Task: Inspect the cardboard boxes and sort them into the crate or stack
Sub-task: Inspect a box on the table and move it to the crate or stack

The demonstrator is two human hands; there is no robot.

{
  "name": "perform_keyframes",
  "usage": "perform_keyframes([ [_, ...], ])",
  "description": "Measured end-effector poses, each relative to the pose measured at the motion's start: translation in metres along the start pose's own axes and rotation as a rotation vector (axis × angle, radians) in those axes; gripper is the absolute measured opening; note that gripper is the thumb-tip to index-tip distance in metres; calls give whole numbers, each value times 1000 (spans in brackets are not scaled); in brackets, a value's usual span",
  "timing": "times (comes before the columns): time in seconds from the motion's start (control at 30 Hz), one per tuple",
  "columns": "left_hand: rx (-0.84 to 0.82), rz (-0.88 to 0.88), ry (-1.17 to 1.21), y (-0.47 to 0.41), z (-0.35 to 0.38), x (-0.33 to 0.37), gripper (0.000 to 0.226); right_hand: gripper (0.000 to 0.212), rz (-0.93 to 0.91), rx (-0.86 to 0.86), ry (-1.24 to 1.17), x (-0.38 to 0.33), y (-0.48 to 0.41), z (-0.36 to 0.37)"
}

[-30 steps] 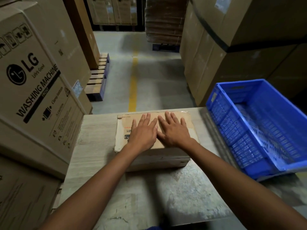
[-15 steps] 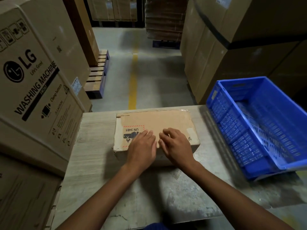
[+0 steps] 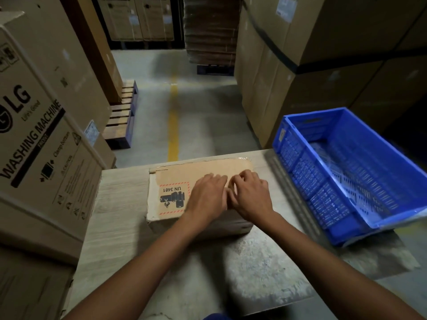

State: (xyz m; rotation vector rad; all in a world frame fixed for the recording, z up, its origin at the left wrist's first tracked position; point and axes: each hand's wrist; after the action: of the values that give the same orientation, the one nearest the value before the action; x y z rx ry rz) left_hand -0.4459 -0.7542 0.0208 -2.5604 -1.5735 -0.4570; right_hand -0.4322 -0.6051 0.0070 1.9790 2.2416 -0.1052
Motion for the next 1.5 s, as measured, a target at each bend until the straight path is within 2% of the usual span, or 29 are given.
perform_keyframes([
  [0.07,-101,-26,-65,-11,3,-11,49,43,-5,-67,-5,1,-13,-1],
  [0.17,-252,-71,-112,-20,6,-25,54,55,-44,-200,22,3,-26,7],
  [0.27,-277,-62,-129,-17,3,-32,57,56,-41,-141,1,6,-24,9],
  [0.33,-161,-255,-112,-9,1,-42,61,59,44,-122,-63,5,-19,10],
  [0.43,22,-659,10,14,-1,-70,67,79,291,-149,-229,-1,-20,6],
  [0.53,37,-794,276,30,-4,-87,70,91,402,-116,-421,-6,-27,-1],
  [0.63,135,-737,455,33,-8,-90,70,94,399,-14,-557,-4,-26,-4],
  [0.77,420,-556,525,45,-11,-92,68,92,377,155,-669,-9,-19,-5],
  [0.83,513,-489,542,50,-9,-92,63,84,391,227,-776,-14,-19,-7],
  [0.93,568,-514,644,55,-3,-94,44,64,424,199,-829,-19,-16,0],
  [1.0,571,-560,667,62,6,-95,33,56,434,164,-815,-20,-9,16],
  [1.17,516,-713,697,94,44,-88,28,47,496,164,-815,-28,20,63],
  [1.33,427,-690,723,131,77,-76,26,40,555,106,-827,-28,52,86],
  [1.4,385,-658,596,141,86,-76,23,34,487,140,-591,-31,58,93],
  [1.47,385,-580,317,143,90,-79,17,28,284,176,-366,-43,58,97],
  [1.5,393,-506,213,141,88,-82,14,26,139,157,-342,-51,56,97],
])
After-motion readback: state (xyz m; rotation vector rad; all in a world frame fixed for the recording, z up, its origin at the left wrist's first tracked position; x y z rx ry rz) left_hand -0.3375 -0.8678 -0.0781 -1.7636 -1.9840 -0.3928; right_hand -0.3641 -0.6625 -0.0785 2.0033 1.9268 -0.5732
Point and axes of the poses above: each hand's wrist, its own y-axis away from the middle knuckle, its own z-axis out of the palm, x = y × z, and after that the axes turned 14 degrees about -x, right-handed
